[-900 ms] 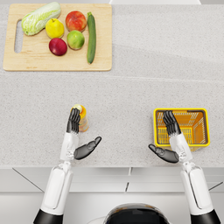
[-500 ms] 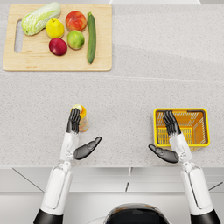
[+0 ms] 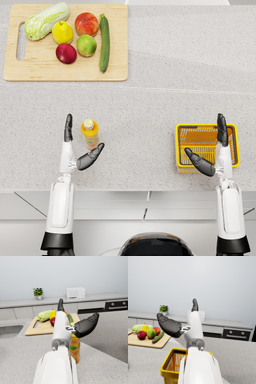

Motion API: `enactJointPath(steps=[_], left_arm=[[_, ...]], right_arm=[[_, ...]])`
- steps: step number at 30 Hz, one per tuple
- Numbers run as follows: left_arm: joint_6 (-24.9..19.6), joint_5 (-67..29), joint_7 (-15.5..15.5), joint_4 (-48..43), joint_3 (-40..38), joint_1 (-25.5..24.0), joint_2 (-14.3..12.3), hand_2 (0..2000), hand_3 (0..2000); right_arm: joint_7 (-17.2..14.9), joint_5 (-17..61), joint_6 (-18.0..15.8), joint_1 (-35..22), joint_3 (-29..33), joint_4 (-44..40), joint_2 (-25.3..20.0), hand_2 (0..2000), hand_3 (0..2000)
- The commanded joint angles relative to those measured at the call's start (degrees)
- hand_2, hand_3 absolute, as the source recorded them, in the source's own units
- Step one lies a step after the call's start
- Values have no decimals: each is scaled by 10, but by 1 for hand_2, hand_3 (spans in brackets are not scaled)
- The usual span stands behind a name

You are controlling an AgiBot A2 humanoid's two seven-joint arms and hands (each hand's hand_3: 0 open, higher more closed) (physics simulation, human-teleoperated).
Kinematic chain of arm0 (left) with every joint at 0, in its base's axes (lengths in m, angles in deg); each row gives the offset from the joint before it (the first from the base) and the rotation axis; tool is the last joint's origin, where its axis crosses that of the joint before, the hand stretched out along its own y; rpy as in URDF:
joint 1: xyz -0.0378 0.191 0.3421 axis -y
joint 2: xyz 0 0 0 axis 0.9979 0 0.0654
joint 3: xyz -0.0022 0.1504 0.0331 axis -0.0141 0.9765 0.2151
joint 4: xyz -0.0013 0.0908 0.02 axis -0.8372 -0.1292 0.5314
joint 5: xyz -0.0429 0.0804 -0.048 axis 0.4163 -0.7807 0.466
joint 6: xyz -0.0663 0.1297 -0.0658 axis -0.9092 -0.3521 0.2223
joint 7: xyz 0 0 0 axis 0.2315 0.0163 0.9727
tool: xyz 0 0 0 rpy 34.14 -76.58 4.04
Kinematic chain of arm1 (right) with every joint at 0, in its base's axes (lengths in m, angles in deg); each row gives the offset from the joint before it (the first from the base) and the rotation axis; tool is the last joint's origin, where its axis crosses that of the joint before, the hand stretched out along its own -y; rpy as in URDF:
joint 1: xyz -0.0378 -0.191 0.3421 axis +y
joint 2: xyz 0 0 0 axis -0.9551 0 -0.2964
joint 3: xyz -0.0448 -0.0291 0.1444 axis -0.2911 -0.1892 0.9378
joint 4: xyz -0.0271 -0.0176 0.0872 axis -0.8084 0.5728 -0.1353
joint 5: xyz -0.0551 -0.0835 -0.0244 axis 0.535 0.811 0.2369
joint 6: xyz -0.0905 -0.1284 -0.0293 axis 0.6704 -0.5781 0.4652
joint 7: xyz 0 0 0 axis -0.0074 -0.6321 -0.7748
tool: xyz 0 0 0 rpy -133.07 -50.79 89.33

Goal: Pick up the lemon tea and place it into the yellow basket

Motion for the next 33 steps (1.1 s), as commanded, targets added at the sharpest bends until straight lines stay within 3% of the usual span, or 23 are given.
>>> enactJointPath(steps=[1,5,13,19,20,21,25,29,33], left_arm=[[0,-7,0,107,18,26,-7,0,0],[0,-19,0,238,58,69,-27,0,0],[0,-24,0,494,58,201,-73,0,0],[0,-24,0,587,69,249,-92,0,0],[0,-24,0,588,63,249,-93,1361,327],[-5,-24,0,576,57,243,-93,2000,653],[-2,-25,1,470,32,197,-87,2000,1960],[-20,-24,2,263,21,144,-83,2000,2000],[-28,-24,-1,106,47,138,-86,2000,2000]], right_arm=[[0,7,0,2,10,17,-1,0,0],[0,19,0,-4,-7,26,-7,0,0],[1,24,1,5,-29,12,-14,0,0],[1,24,1,12,-34,6,-19,0,0],[1,24,1,11,-36,2,-21,0,0],[1,24,1,9,-35,0,-23,0,0],[1,24,1,-10,-40,-2,-33,0,0],[1,24,1,-13,-98,-42,-40,0,0],[1,24,1,-36,-154,-69,-60,0,0]])
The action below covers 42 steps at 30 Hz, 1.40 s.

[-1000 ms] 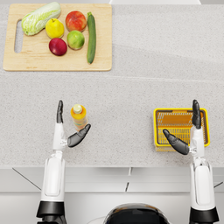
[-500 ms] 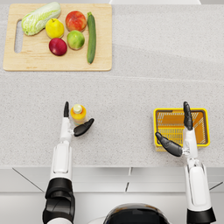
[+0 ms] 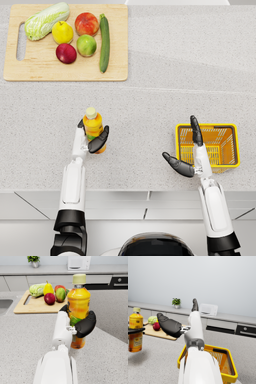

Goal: Pick up the lemon tea and place it into the yellow basket

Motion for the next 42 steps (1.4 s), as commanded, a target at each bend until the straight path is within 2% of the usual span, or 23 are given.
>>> enactJointPath(steps=[1,4,7,10,15,17,19,20,21,22,24,25,26,28,30,32,35,41,42], left_arm=[[-2,0,0,-181,27,3,-2,2000,2000],[-7,0,1,-228,73,11,-11,2000,2000],[-9,0,2,-279,133,9,-18,2000,2000],[-8,0,2,-303,186,9,-28,2000,2000],[-9,0,2,-318,215,9,-40,2000,2000],[-10,-1,1,-322,226,9,-39,2000,2000],[-2,-2,1,-328,233,3,-32,2000,2000],[-1,-3,0,-321,233,3,-30,2000,2000],[-7,-3,2,-316,233,4,-26,2000,2000],[-13,-2,4,-314,233,5,-23,2000,2000],[-21,-2,7,-299,228,3,-17,2000,2000],[-28,-1,9,-295,220,-2,-11,639,1673],[-18,0,9,-288,208,-7,-8,0,1347],[4,0,5,-315,169,-38,9,0,693],[15,0,4,-353,114,-74,31,0,40],[21,0,3,-383,46,-106,40,0,0],[25,0,2,-408,-17,-127,40,0,0],[27,1,2,-376,-47,-124,33,0,0],[27,1,2,-372,-57,-123,32,0,0]], right_arm=[[0,0,0,-28,-50,-32,-18,0,0],[0,0,0,-43,-80,-49,-33,0,0],[0,77,0,-64,-83,-62,-51,0,0],[0,118,0,-78,-98,-75,-63,0,0],[0,137,-6,-89,-112,-92,-77,0,0],[2,139,-20,-76,-109,-88,-69,0,0],[2,141,-29,-94,-113,-89,-80,0,0],[2,141,-34,-91,-110,-79,-78,1361,327],[4,142,-108,-92,-114,-75,-73,2000,653],[1,142,-151,-94,-118,-75,-69,2000,980],[0,143,-146,-93,-112,-70,-63,2000,1633],[-1,144,-156,-93,-108,-66,-60,2000,1960],[0,144,-142,-93,-98,-60,-59,2000,2000],[-1,143,-118,-97,-46,-44,-65,2000,2000],[-2,143,-112,-113,19,-45,-73,2000,2000],[-4,143,-112,-133,86,-54,-74,2000,2000],[-4,142,-110,-138,155,-67,-68,2000,2000],[-5,142,-110,-103,222,-106,-69,2000,2000],[-21,142,-111,-101,225,-120,-69,2000,2000]])
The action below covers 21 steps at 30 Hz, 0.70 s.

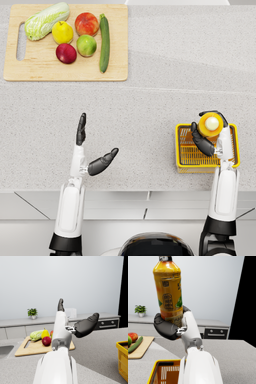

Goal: Pick up the lemon tea and place it into the yellow basket

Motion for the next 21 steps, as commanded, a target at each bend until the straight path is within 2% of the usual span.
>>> enactJointPath(steps=[1,3,5,6,7,9,10,11,13,15,18,21], left_arm=[[0,0,0,21,-35,10,-2,0,0],[0,0,0,25,-46,12,-4,0,0],[0,0,0,25,-47,12,-5,0,0],[0,0,0,29,-45,13,-6,0,0],[0,0,0,28,-46,14,-7,0,0],[0,0,0,34,-43,27,-10,0,0],[0,0,0,44,-41,42,-12,0,0],[0,0,0,47,-46,63,-14,0,0],[0,0,0,56,-57,107,-13,0,0],[0,0,0,73,-73,141,-9,0,0],[0,0,0,87,-105,154,-11,0,0],[0,0,0,106,-125,144,-12,0,0]], right_arm=[[-43,0,0,4,30,-46,0,2000,2000],[-109,0,1,7,10,-91,0,2000,2000],[-143,0,2,14,-5,-113,-1,2000,2000],[-153,0,-6,18,-12,-117,-1,639,1673],[-161,0,14,24,-10,-106,-1,0,1347],[-170,0,42,29,-12,-83,-2,0,693],[-116,0,62,28,-13,-66,-2,0,367],[-77,0,76,22,-13,-45,-2,0,40],[-29,0,93,1,-15,-12,1,0,0],[-5,0,101,-28,-12,3,6,0,0],[12,0,107,-50,14,12,14,0,0],[18,0,110,-37,37,-1,10,0,0]])
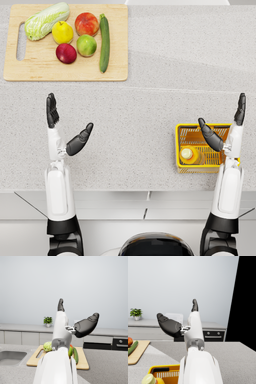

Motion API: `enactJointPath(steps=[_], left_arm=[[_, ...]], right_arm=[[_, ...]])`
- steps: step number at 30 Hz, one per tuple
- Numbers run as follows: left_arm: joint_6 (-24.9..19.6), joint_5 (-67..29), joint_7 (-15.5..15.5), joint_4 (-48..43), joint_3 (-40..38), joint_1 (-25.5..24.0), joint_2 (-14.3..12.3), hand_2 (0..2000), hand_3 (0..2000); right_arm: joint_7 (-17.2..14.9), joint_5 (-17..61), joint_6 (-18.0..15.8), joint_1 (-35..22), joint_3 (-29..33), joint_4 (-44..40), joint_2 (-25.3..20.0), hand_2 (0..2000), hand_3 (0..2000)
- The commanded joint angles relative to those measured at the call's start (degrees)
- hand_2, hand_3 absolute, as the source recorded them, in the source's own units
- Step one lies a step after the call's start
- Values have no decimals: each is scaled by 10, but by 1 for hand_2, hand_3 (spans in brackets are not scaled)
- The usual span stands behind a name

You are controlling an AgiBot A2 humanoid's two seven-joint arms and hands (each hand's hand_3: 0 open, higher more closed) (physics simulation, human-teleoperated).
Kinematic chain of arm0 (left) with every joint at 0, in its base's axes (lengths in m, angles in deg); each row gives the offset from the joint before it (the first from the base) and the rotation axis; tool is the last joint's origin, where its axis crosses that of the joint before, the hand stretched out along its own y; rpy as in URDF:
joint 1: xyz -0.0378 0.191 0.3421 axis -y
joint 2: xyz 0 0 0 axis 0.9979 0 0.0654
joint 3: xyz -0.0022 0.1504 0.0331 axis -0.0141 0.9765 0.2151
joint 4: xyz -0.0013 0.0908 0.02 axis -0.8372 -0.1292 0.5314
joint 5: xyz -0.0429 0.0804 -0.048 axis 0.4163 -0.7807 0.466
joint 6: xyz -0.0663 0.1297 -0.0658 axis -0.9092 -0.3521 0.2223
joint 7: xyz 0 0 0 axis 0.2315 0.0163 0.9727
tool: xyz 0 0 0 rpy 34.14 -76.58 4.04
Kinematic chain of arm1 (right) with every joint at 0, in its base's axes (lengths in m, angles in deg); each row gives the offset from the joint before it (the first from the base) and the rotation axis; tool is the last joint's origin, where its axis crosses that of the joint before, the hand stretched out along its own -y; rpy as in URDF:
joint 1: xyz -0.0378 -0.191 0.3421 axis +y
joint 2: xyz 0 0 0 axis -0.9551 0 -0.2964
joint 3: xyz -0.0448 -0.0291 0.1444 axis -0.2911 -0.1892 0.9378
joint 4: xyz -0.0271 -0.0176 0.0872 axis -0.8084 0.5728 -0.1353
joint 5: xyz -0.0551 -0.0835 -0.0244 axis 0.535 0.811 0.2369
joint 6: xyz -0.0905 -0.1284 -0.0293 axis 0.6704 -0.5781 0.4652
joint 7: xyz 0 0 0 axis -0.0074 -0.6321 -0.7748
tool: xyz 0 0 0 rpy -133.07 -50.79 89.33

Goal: Pick up the lemon tea and place it into the yellow basket

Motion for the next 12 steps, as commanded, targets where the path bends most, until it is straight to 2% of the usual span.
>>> enactJointPath(steps=[1,12], left_arm=[[0,0,0,6,-7,1,0,0,0],[0,0,0,20,-25,2,-1,0,0]], right_arm=[[1,0,0,-1,18,-12,0,0,0],[3,0,1,7,18,-14,-1,0,0]])
